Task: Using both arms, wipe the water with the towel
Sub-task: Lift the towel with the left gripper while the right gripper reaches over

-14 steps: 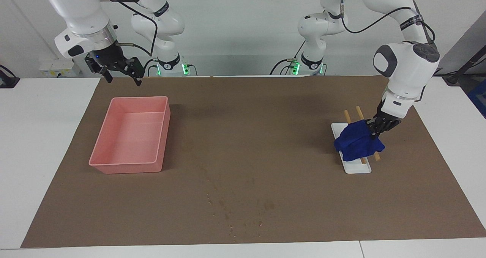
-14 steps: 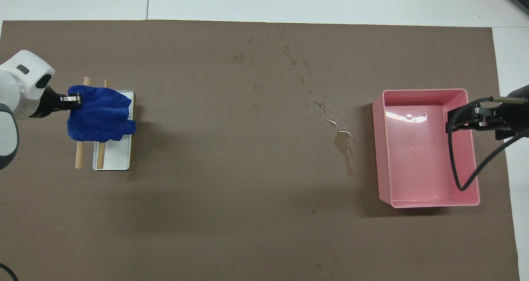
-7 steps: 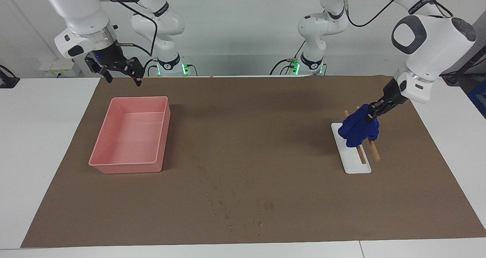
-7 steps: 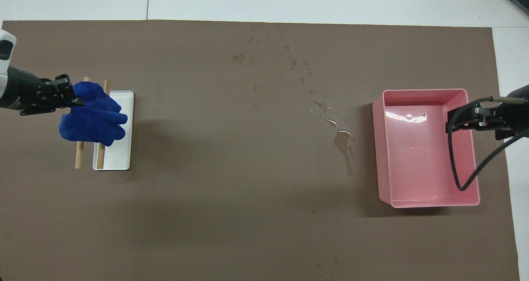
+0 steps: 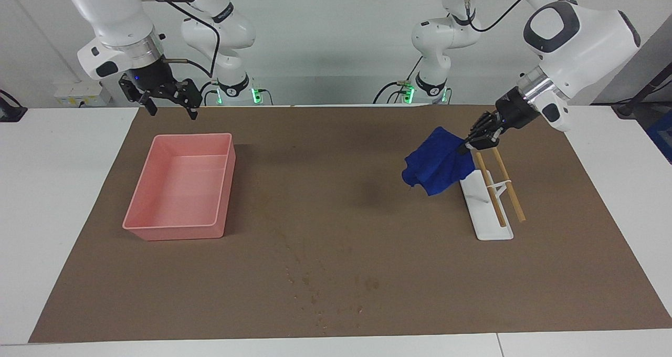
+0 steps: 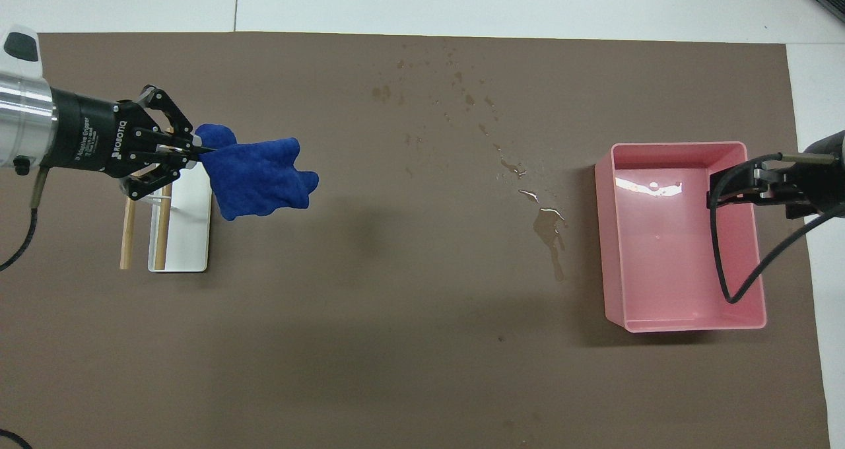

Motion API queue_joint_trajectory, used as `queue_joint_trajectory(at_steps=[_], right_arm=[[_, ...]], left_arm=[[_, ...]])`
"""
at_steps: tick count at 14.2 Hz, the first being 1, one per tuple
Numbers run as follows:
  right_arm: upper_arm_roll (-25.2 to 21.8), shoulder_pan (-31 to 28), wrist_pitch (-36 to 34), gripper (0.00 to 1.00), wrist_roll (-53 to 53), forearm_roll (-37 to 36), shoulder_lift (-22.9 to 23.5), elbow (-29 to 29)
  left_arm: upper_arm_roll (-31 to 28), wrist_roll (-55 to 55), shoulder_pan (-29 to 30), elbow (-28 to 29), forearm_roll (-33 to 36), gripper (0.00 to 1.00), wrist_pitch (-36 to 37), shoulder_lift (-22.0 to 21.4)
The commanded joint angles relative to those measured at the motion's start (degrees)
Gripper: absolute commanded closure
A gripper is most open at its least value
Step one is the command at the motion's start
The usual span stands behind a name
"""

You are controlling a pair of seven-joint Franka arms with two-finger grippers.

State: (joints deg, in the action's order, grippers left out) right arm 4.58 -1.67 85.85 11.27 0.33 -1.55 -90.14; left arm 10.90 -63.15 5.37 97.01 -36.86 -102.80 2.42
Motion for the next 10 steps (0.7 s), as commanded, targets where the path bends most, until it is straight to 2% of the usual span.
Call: queue_joint_trajectory(at_steps=[1,4,6,10], right_arm=[[0.34,-0.27,2.30,0.00,1.29,4.75,-1.35,-1.35],[0.43,1.65,5.02,0.00,7.34,7.04,-1.09,-1.18],[0.43,3.41,7.22,0.00,16.63,10.20,-0.91,-0.91],[0.43,7.46,10.30,0.00,33.78,11.35,-0.65,-0.91]], left_arm=[[2.09,-13.80,-0.19,-0.15,-4.87,1.00,0.41,-1.98],[5.52,-23.57,-0.54,-0.15,-7.34,1.00,-1.17,-3.03],[8.86,-29.11,-0.63,-0.07,-7.43,1.00,-3.88,-3.21],[15.28,-37.73,-1.24,0.72,-7.52,1.00,-11.97,-3.21]])
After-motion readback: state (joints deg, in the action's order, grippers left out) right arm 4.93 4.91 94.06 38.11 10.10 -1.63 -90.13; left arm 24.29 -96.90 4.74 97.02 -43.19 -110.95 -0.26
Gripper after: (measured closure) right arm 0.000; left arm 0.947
